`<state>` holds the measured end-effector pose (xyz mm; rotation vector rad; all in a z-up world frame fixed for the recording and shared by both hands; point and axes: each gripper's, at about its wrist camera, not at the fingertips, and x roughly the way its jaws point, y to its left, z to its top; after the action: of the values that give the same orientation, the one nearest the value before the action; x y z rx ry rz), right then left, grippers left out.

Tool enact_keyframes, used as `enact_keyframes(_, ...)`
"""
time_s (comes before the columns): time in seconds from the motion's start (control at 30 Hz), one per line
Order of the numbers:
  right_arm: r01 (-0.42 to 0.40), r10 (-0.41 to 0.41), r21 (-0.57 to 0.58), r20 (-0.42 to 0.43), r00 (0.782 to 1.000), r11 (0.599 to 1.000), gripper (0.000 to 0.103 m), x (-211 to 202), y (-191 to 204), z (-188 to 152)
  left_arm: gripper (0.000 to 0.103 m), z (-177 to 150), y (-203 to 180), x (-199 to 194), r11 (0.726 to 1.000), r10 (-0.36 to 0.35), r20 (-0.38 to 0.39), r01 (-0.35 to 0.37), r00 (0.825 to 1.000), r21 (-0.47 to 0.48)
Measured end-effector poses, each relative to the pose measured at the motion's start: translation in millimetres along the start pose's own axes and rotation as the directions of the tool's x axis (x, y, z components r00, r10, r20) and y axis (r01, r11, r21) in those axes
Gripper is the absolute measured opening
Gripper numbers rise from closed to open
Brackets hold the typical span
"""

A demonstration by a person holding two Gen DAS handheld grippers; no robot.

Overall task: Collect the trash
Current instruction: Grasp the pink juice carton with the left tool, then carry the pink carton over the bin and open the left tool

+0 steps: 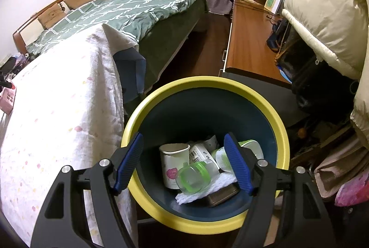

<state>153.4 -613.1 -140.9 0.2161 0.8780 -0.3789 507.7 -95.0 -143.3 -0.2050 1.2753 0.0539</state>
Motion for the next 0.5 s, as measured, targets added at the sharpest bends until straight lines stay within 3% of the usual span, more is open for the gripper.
enact_keyframes(0.1,-0.006,0.006,0.003,0.002,1.000,1.000,0.069,-1.9,-2.2,-1.7,0.050,0.4,-1.3,6.0,1.000,-0.009,-0.017,0.009,1.000,0.003)
enact_keyframes(0.3,-0.009,0.009,0.009,0.007,1.000,1.000,0.069,-10.1,-9.1,-7.7,0.040,-6.2,-12.3,2.7,0.996,-0.014,-0.008,0.014,1.000,0.084)
enact_keyframes(0.5,-0.008,0.008,0.012,0.005,1.000,1.000,0.069,-17.3,-17.7,-16.9,0.040,-30.3,-33.9,-22.1,0.976,-0.028,0.035,0.019,0.999,0.215)
